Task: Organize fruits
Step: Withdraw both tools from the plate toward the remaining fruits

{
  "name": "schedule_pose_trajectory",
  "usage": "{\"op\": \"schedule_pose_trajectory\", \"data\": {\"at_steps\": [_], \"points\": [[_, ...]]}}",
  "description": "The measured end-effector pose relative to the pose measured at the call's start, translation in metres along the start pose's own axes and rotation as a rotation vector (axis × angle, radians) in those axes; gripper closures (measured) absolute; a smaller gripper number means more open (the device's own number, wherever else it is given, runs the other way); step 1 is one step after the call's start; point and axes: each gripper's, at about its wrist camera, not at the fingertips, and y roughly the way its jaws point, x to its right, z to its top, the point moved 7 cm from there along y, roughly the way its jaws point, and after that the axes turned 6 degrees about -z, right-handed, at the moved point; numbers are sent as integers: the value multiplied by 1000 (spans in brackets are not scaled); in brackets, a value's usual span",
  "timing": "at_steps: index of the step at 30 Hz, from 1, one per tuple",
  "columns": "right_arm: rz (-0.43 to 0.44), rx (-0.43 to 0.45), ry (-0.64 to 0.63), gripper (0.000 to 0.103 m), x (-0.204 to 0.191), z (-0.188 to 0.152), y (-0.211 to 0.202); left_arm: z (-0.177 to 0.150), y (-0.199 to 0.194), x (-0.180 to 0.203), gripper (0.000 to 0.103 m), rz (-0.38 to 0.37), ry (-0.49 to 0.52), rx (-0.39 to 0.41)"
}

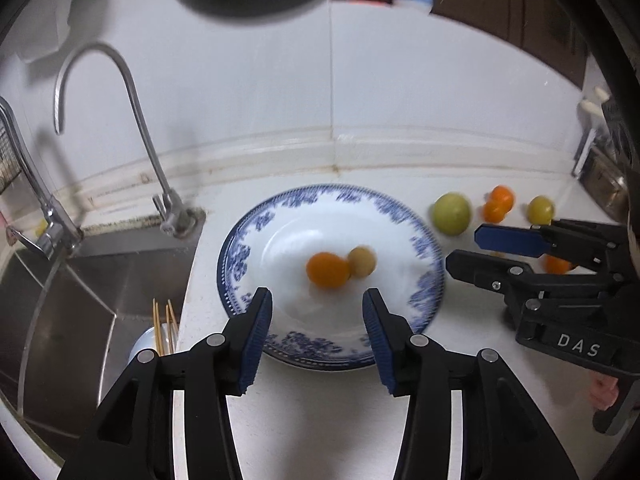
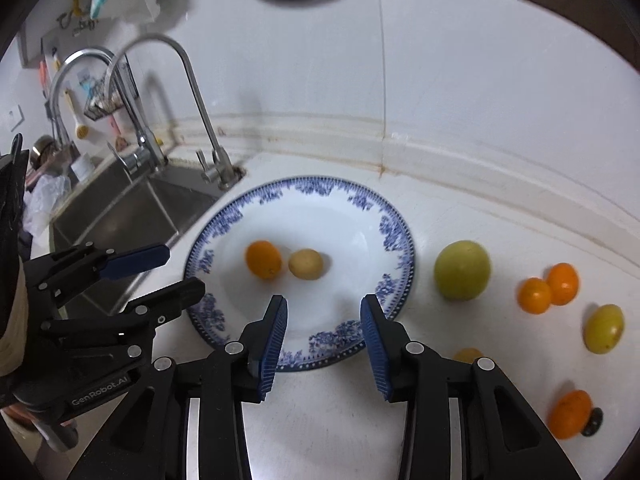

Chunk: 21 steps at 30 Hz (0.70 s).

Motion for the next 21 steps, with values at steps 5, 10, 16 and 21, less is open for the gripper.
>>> {"op": "schedule_pose_trajectory", "data": {"at_steps": [5,10,16,21], "points": [[-9,62,29,64,9,0,-35,7,-25,18,53,-20,-2,56],[-48,109,56,57,22,-9,-64,11,-44,40,50,-71,-1,92],[-98,142,95,56,44,-24,-94,13,-59,71,44,-120,36,133],[-137,164,138,56,64,-36,-117,9,-58,96,42,-155,91,136]]}}
